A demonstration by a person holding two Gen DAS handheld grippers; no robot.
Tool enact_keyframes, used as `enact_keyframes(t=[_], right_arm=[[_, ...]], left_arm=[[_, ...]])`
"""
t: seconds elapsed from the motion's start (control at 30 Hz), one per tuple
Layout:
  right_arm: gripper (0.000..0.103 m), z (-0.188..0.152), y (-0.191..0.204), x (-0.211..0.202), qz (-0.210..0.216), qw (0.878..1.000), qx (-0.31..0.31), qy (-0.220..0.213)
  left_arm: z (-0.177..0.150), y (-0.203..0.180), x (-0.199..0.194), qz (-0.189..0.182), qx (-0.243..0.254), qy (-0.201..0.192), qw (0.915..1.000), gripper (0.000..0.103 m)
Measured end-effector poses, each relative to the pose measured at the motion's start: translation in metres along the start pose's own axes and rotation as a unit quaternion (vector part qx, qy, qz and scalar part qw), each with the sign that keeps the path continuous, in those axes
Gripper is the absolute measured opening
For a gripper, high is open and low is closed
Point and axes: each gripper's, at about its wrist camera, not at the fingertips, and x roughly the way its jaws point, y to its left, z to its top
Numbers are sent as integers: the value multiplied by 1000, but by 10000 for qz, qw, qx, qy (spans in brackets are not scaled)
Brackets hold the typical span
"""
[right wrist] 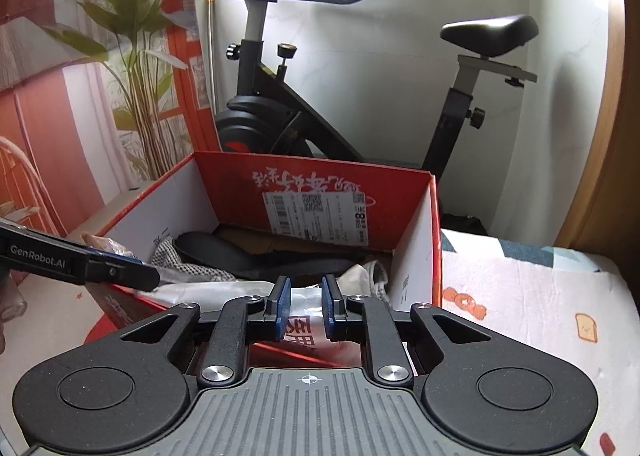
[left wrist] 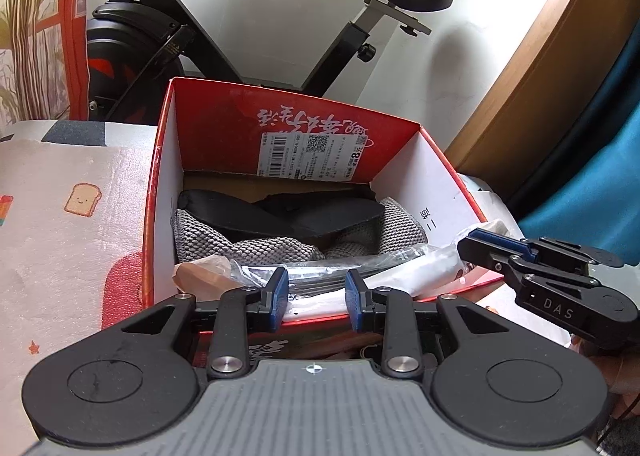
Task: Organize soft objects
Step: 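Lower the packet into the box and open both tools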
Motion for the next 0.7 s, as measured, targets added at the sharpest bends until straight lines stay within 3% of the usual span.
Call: enact_keyframes(t=[0.3, 0.4, 0.53, 0.7], right_arm=[[12, -5, 5, -9, -36, 9999, 94, 20], [20, -7, 10, -23, -69, 9998, 68, -149], [23, -13, 16, -46, -72, 9987, 72, -499], [36, -23, 19, -64, 58, 9973, 229, -691]], left_arm=[[-3, -1, -22, 43, 12, -251, 9997, 34], [-8, -3, -40, 156, 113, -436, 9989, 39], [-18, -1, -67, 272, 154, -674, 9972, 46], [-37, 6, -89, 458, 92, -760, 9960, 48]])
